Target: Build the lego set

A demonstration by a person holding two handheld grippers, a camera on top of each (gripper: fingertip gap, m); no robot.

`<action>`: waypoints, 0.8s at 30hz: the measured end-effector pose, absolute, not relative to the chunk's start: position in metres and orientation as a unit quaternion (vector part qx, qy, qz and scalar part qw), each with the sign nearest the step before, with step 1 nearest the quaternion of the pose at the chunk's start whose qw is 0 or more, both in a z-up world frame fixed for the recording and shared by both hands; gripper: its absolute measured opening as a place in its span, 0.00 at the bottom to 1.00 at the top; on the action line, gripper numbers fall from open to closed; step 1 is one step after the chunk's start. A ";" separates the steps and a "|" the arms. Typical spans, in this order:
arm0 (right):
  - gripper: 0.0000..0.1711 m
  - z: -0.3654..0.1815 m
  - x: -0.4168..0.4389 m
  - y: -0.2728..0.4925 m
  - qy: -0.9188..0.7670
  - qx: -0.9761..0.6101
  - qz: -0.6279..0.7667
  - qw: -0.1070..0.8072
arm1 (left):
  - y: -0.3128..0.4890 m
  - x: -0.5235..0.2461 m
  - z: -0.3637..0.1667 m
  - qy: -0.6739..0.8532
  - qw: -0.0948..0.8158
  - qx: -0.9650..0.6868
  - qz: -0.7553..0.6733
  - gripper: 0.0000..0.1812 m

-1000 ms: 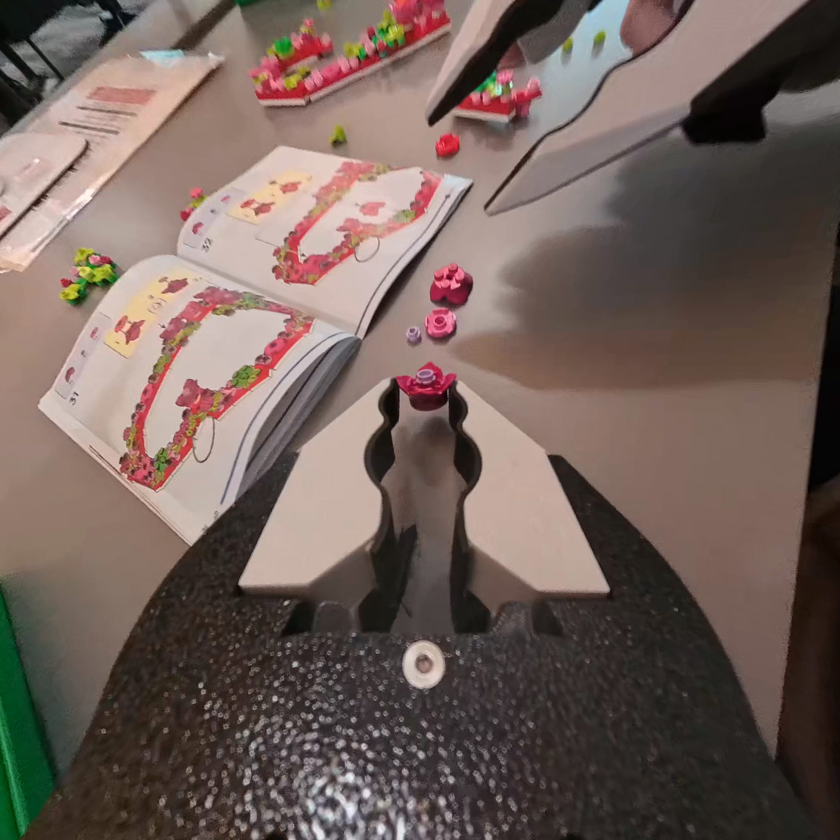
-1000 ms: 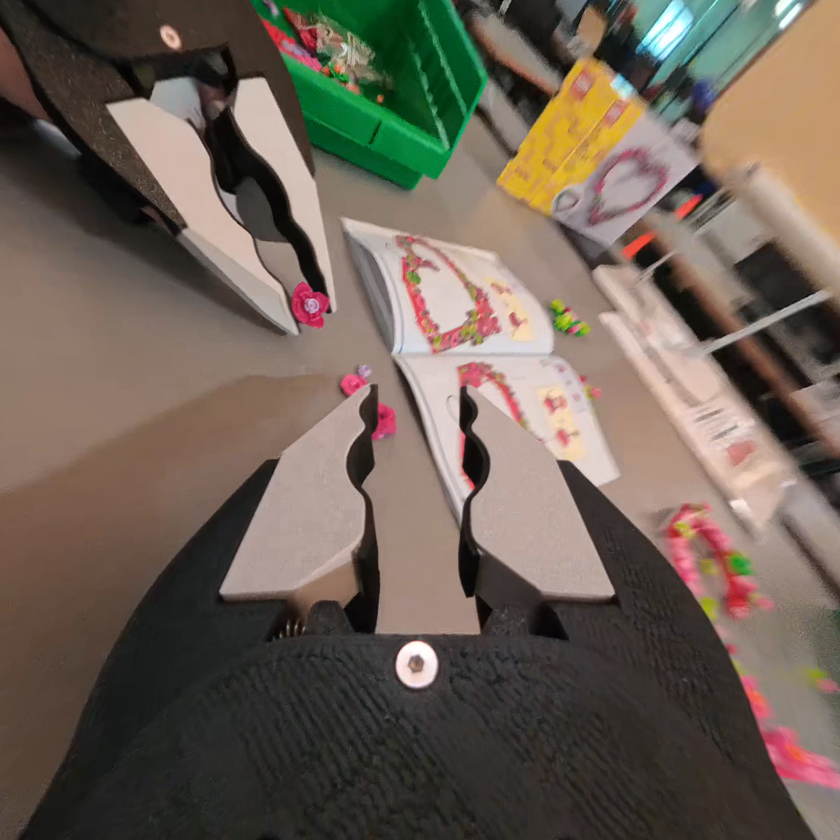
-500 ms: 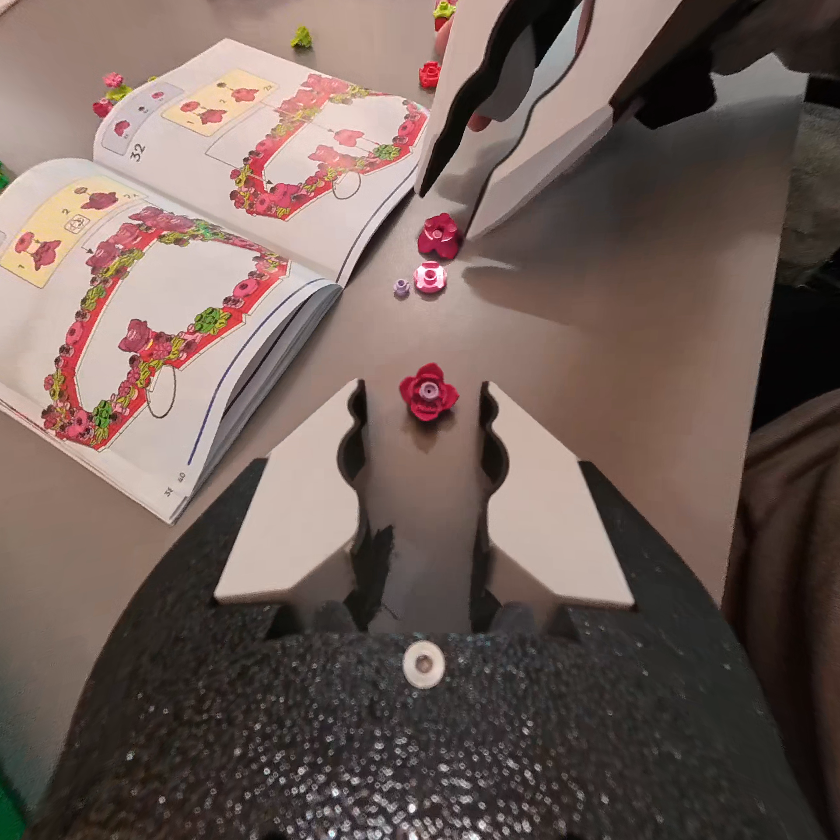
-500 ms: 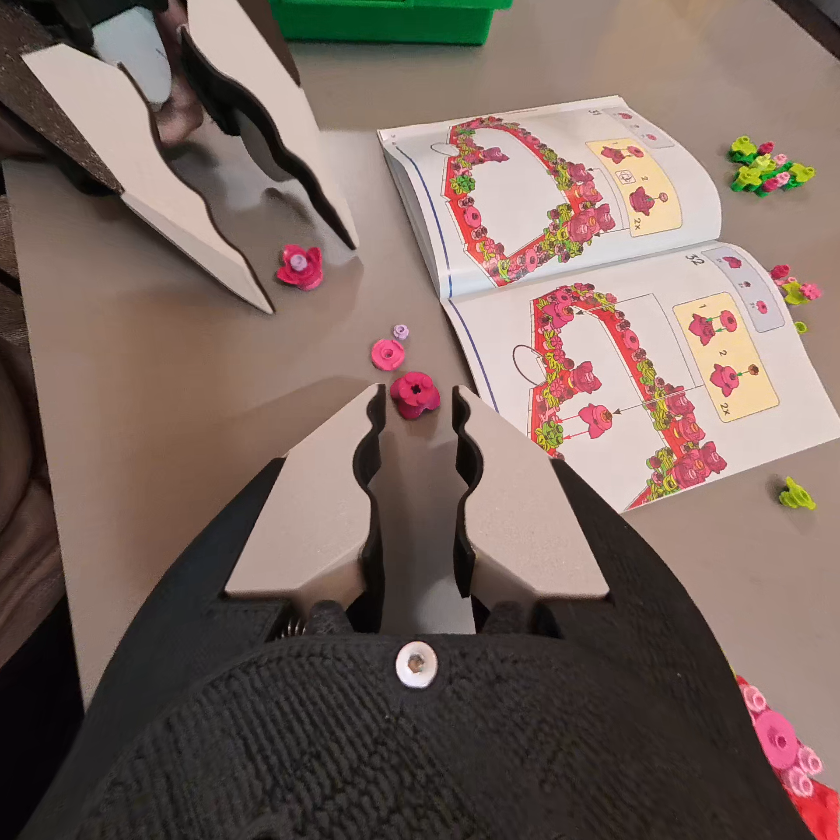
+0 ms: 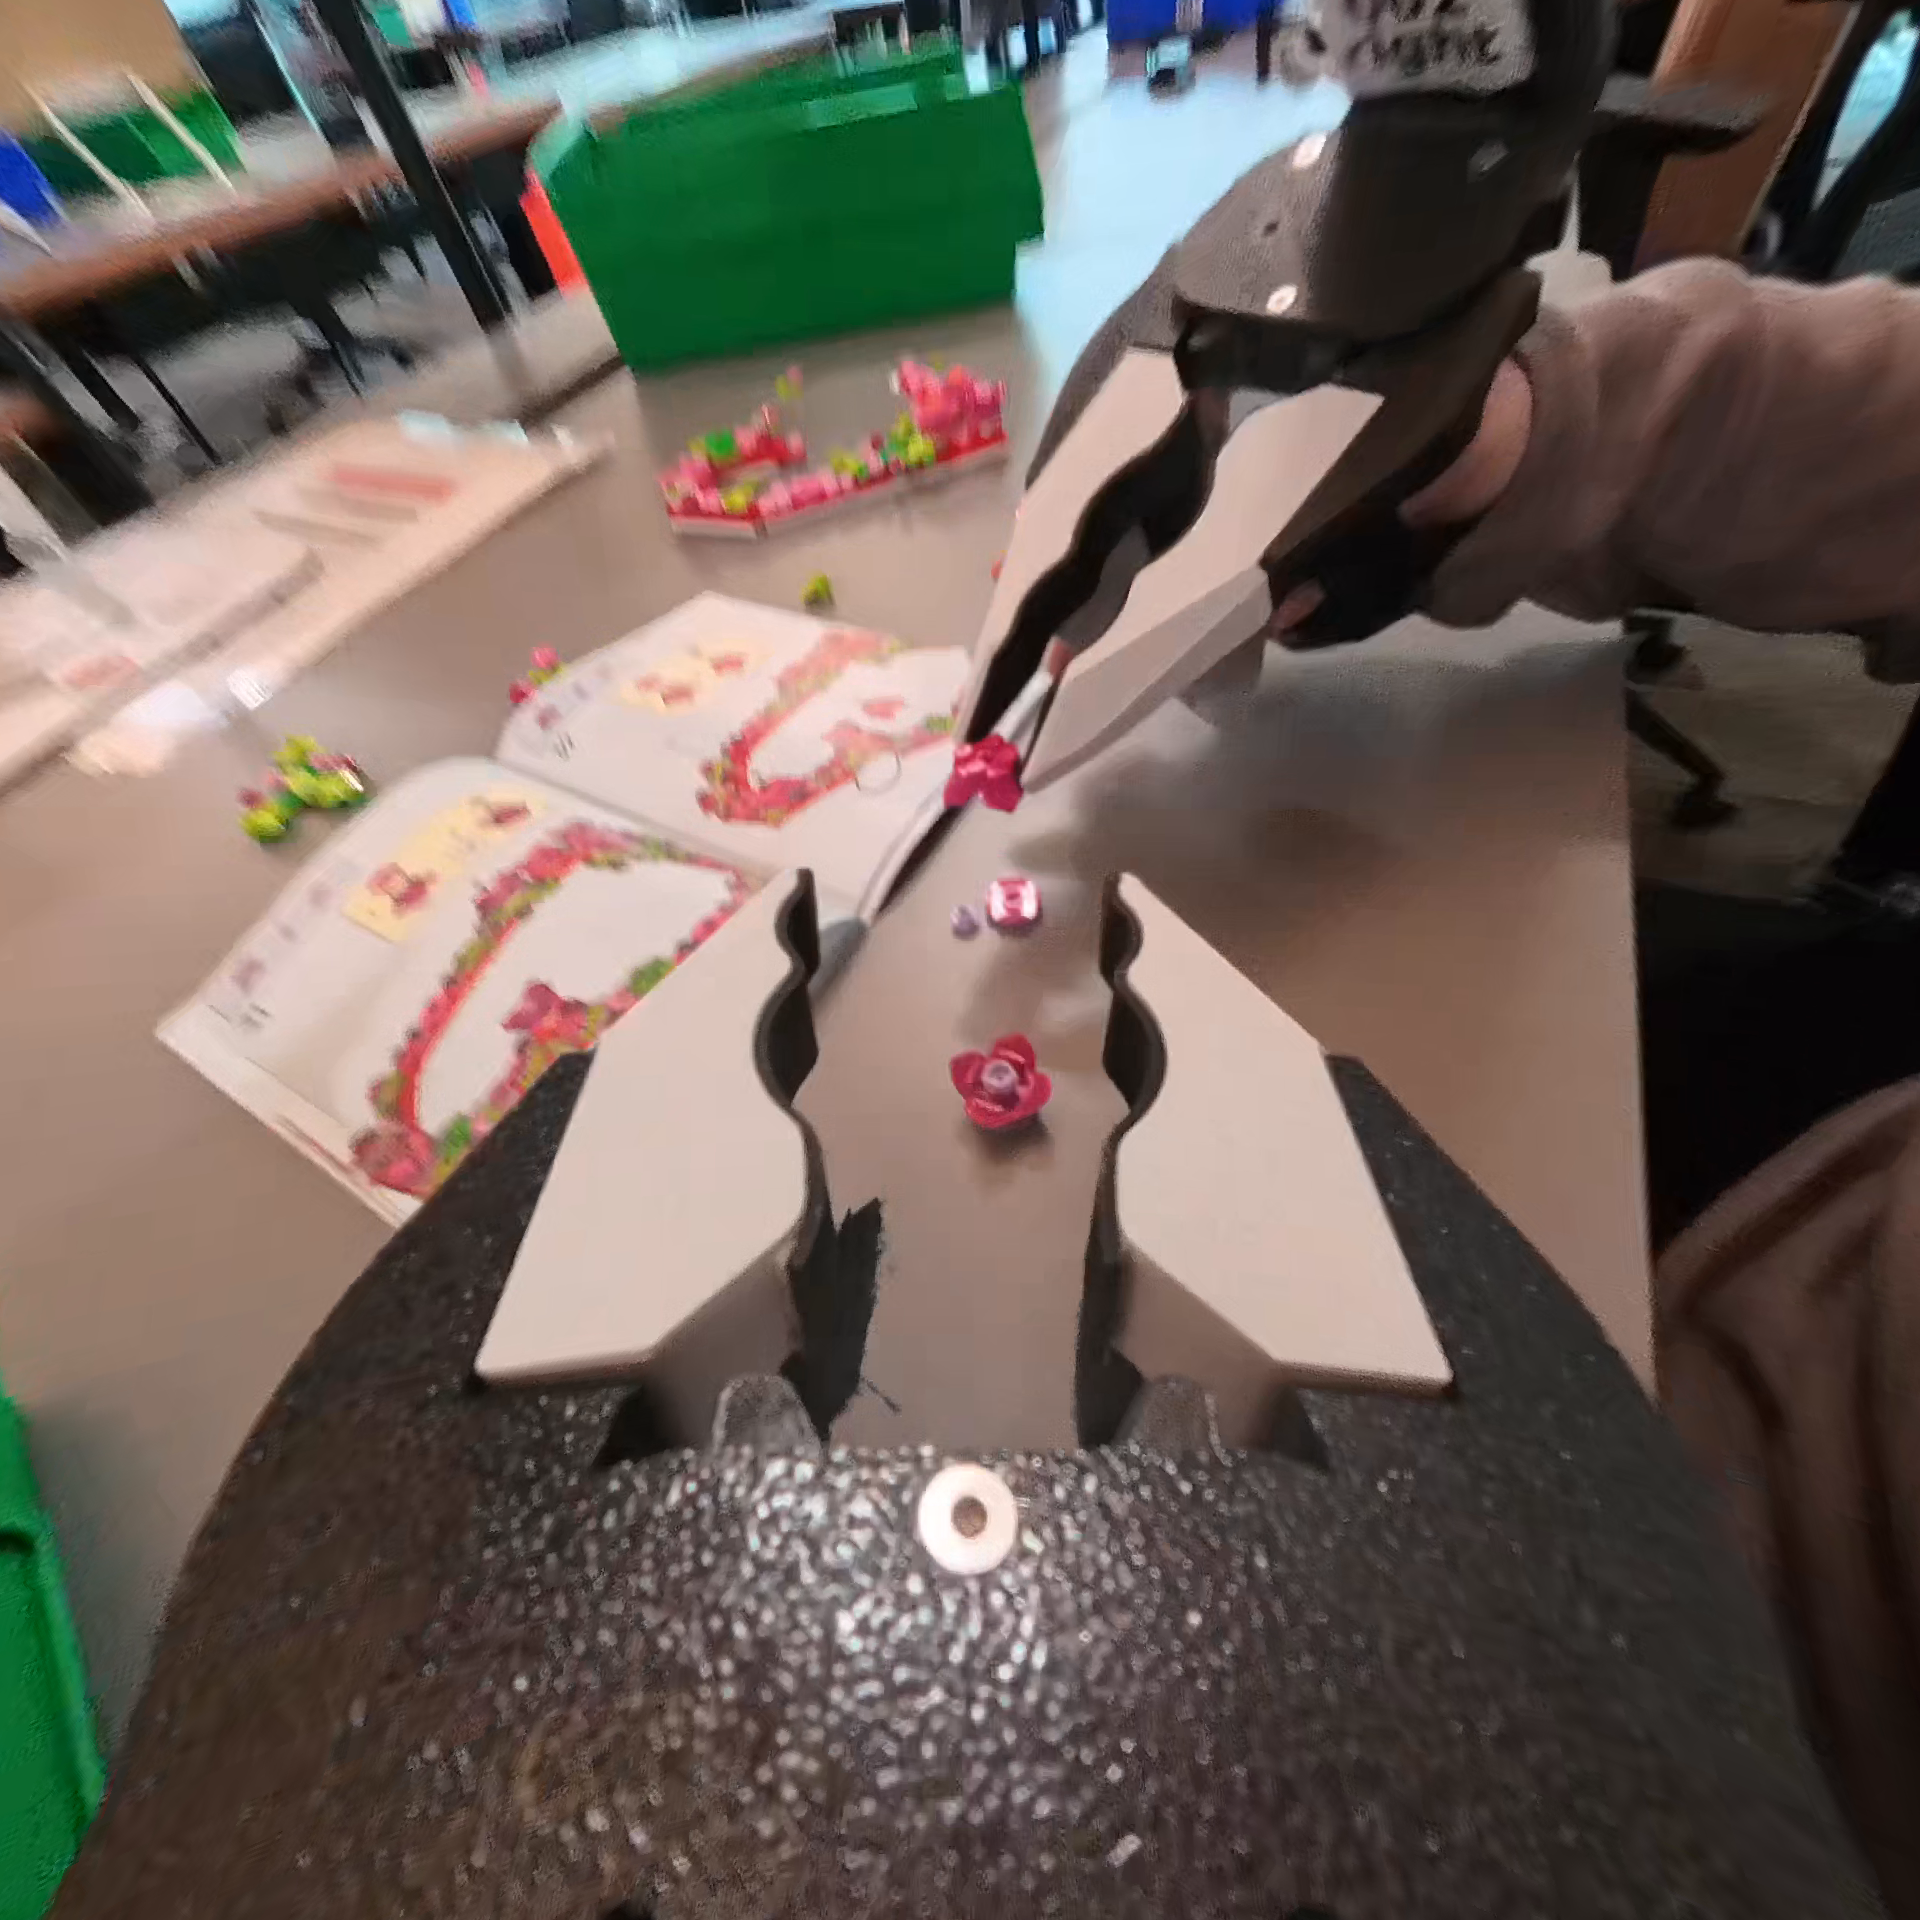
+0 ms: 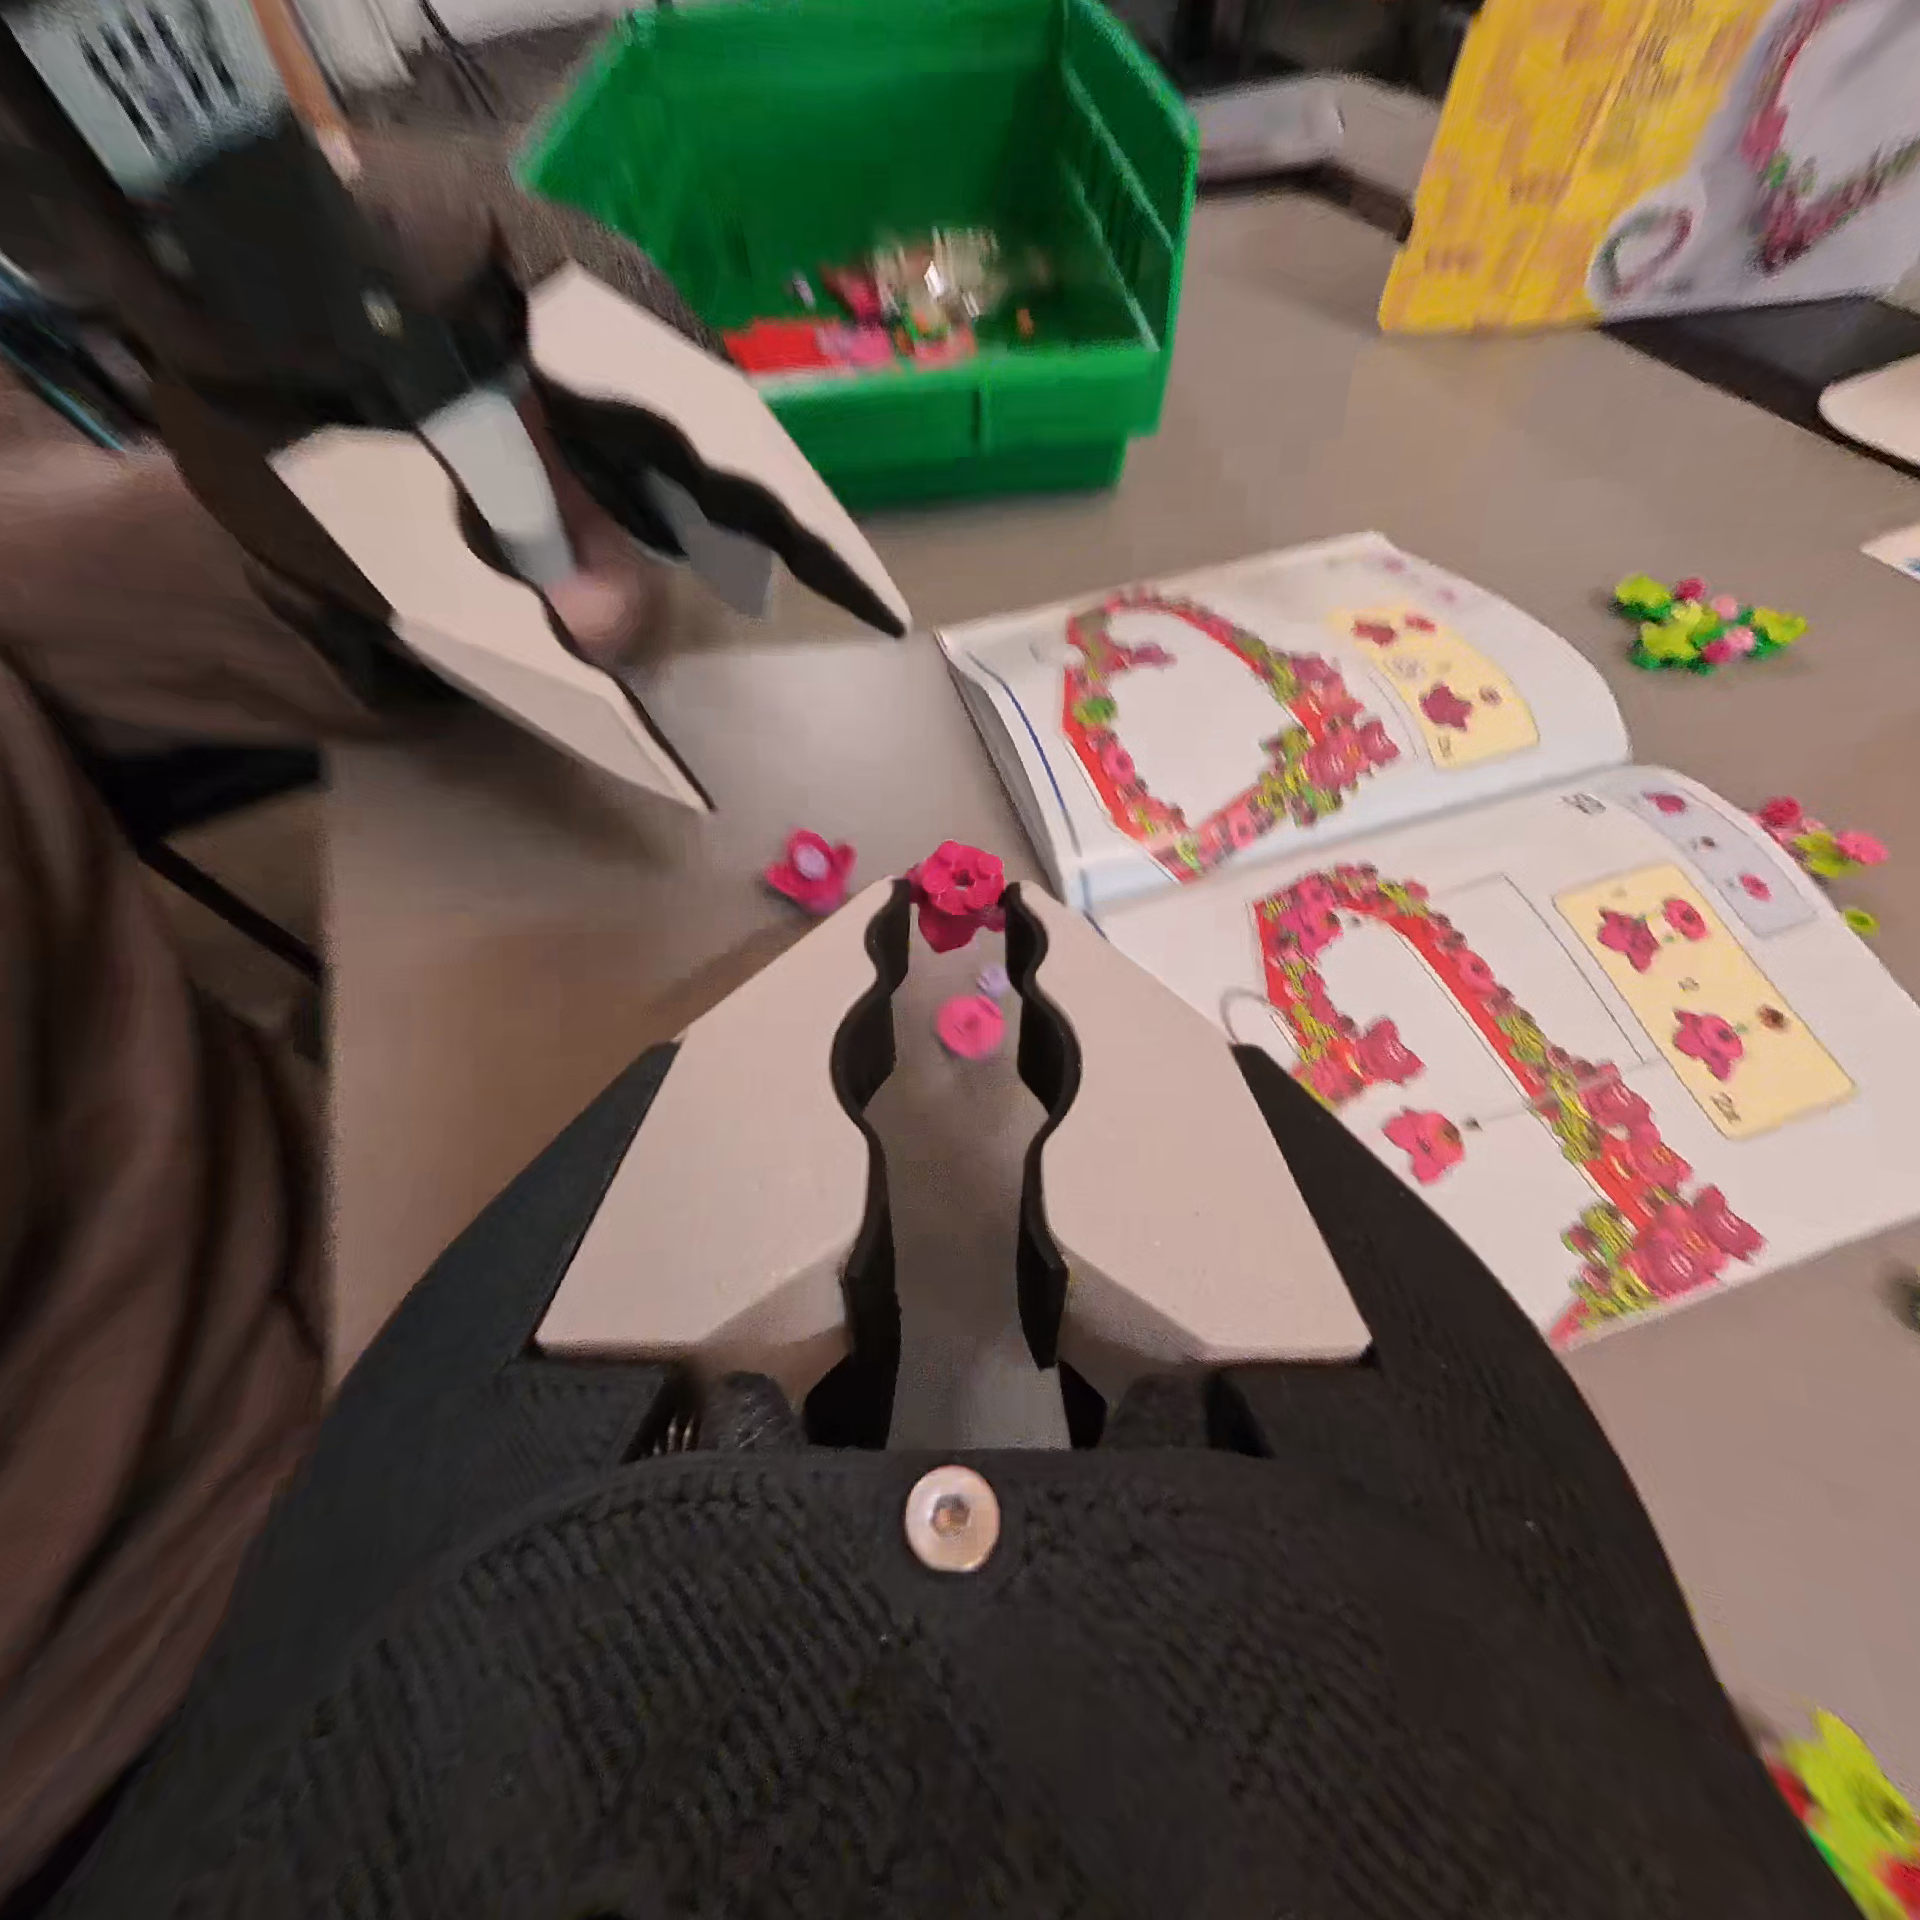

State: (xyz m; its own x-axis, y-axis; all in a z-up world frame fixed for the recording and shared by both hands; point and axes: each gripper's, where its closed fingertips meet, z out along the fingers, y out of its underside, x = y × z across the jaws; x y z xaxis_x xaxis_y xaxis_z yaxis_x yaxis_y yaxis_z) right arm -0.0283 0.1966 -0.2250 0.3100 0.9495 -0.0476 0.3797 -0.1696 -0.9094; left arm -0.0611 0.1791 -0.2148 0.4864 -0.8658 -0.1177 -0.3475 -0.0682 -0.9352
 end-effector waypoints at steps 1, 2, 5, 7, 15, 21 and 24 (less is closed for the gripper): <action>0.10 -0.217 -0.032 0.192 -0.473 -0.679 0.364 0.427 | 0.178 -0.060 -0.208 0.450 0.545 -0.667 -0.236 0.27; 0.10 -0.209 -0.036 0.187 -0.465 -0.671 0.393 0.424 | 0.176 -0.059 -0.202 0.462 0.567 -0.646 -0.219 0.26; 0.09 -0.187 -0.046 0.171 -0.442 -0.644 0.480 0.400 | 0.173 -0.059 -0.189 0.496 0.638 -0.577 -0.122 0.19; 0.09 -0.174 -0.052 0.161 -0.432 -0.626 0.525 0.381 | 0.171 -0.057 -0.185 0.512 0.670 -0.535 -0.056 0.12; 0.09 -0.161 -0.060 0.150 -0.439 -0.603 0.555 0.368 | 0.162 -0.054 -0.168 0.495 0.720 -0.486 -0.018 0.03; 0.14 -0.213 -0.036 0.190 -0.454 -0.709 0.359 0.404 | 0.181 -0.077 -0.161 0.443 0.733 -0.516 0.026 0.01; 0.15 -0.255 -0.025 0.193 -0.485 -0.750 0.256 0.369 | 0.187 -0.085 -0.161 0.428 0.734 -0.526 0.033 0.01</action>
